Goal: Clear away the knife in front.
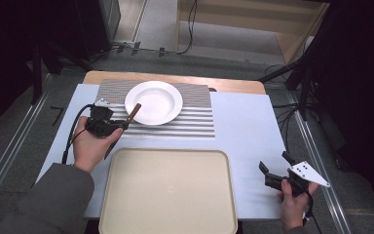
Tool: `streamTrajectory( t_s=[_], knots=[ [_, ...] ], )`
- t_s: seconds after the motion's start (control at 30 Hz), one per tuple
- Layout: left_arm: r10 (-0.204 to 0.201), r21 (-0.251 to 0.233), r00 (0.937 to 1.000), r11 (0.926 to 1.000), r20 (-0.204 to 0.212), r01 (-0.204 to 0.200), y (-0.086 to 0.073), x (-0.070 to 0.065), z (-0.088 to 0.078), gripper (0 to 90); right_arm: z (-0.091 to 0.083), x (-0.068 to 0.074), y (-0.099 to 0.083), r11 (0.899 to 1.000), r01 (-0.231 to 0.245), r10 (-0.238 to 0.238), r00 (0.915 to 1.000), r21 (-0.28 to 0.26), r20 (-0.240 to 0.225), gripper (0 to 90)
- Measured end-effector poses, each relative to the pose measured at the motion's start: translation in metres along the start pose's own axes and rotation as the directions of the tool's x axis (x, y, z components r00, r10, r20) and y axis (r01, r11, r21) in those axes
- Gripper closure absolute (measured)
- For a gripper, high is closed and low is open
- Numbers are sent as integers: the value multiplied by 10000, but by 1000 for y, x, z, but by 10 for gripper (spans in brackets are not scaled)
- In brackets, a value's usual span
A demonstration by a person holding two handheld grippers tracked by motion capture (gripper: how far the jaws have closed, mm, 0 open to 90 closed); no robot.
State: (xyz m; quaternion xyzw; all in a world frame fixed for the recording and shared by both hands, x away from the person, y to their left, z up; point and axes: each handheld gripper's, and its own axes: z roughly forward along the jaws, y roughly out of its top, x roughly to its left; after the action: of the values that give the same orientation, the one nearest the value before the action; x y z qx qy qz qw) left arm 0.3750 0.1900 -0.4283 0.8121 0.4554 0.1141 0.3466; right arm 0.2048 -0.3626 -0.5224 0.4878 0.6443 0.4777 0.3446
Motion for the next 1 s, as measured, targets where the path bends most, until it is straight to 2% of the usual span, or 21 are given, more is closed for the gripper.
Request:
streamTrajectory(
  t_s=[0.13,0.3,0.57,0.77,1.0],
  knots=[
    [19,-155,10000,9999,93,-17,-8,-7,-6,769,0,0,0,10000,15,-15,10000,0,3,16],
    [191,-168,9996,9997,199,-187,-17,-16,-10,769,0,0,0,10000,19,-19,10000,15,5,17],
    [221,-147,9991,9997,365,-216,-37,-29,-14,769,0,1,0,10000,44,-44,10000,27,5,17],
    [458,-137,9984,9989,328,-453,-50,-42,-19,769,0,1,0,10000,48,-48,10000,38,3,17],
    [367,-109,9977,9993,569,-361,-65,-50,-23,769,0,1,0,10000,43,-43,10000,31,11,17]
  ],
)
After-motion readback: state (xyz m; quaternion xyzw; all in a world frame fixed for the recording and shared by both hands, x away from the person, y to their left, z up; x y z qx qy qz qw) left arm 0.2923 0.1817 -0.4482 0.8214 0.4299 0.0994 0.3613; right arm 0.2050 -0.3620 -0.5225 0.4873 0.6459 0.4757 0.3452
